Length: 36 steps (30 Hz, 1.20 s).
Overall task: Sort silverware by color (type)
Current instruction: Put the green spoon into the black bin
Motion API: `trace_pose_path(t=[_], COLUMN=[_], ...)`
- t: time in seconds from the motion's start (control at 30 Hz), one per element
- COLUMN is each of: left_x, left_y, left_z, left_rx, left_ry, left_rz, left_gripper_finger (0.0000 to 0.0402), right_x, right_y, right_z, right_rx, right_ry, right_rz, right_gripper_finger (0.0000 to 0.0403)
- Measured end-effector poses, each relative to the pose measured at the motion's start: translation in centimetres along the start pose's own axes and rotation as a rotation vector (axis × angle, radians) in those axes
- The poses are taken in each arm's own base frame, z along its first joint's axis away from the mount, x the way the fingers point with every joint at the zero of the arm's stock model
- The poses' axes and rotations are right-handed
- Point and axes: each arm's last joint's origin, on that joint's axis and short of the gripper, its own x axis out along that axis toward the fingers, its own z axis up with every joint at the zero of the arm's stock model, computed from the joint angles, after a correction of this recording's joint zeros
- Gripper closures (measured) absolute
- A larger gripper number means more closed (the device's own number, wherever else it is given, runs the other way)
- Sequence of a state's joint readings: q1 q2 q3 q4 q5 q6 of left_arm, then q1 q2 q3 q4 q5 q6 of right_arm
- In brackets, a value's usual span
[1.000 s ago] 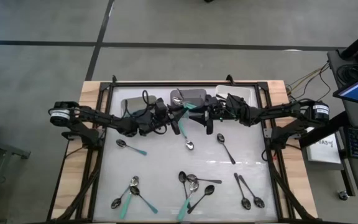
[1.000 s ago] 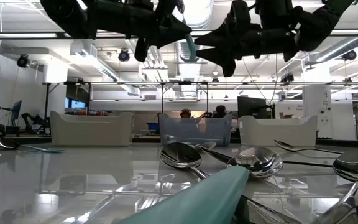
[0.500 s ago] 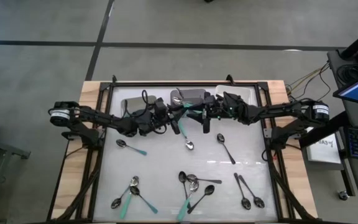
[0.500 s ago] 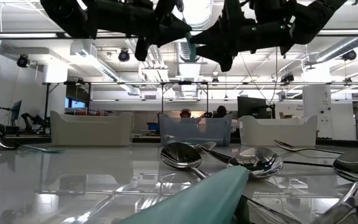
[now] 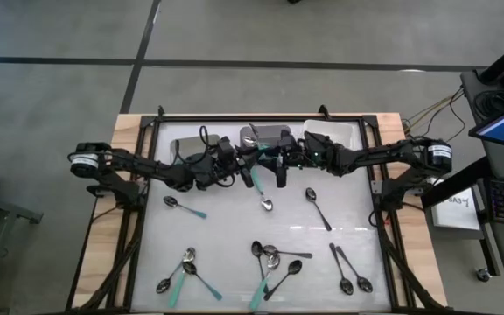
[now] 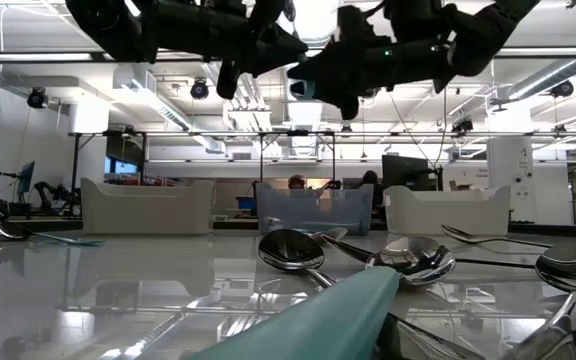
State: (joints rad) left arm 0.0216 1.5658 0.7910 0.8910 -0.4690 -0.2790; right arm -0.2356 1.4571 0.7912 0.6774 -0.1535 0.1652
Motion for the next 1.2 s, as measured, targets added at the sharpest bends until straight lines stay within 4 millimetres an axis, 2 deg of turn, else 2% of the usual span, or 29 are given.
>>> trace_pose_path(t=[0.13, 0.33, 0.53, 0.7, 0.83, 0.97, 1.2], left_x=[0.0, 0.0, 0.0, -0.1, -0.1, -0.2, -0.3], left_y=[0.1, 0.2, 0.2, 0.3, 0.6, 0.9, 1.0], left_z=[-0.2, -0.4, -0.5, -0.6, -0.9, -1.3, -1.7], left_rx=[0.010, 0.028, 0.030, 0.035, 0.060, 0.097, 0.120], left_ry=[0.018, 0.033, 0.041, 0.044, 0.066, 0.099, 0.135], left_rz=[0.006, 0.028, 0.031, 0.051, 0.106, 0.166, 0.182], left_gripper_finger=[0.0365, 0.0365, 0.0359, 0.0322, 0.0287, 0.0262, 0.0256], right_x=[0.6, 0.8, 0.8, 0.7, 0.1, -0.7, -1.7], right_y=[-0.1, -0.2, -0.2, -0.3, -1.3, -3.1, -6.3], right_z=[-0.1, -0.2, -0.2, -0.5, -0.5, -0.4, -2.5], right_rx=[-0.005, -0.025, -0.018, 0.002, 0.002, 0.003, -0.017], right_ry=[0.031, 0.053, 0.060, 0.095, 0.137, 0.184, 0.389], right_rz=[-0.005, -0.009, -0.010, -0.037, -0.106, -0.197, -0.317], right_gripper_finger=[0.0273, 0.0341, 0.0341, 0.0341, 0.0341, 0.0341, 0.0341])
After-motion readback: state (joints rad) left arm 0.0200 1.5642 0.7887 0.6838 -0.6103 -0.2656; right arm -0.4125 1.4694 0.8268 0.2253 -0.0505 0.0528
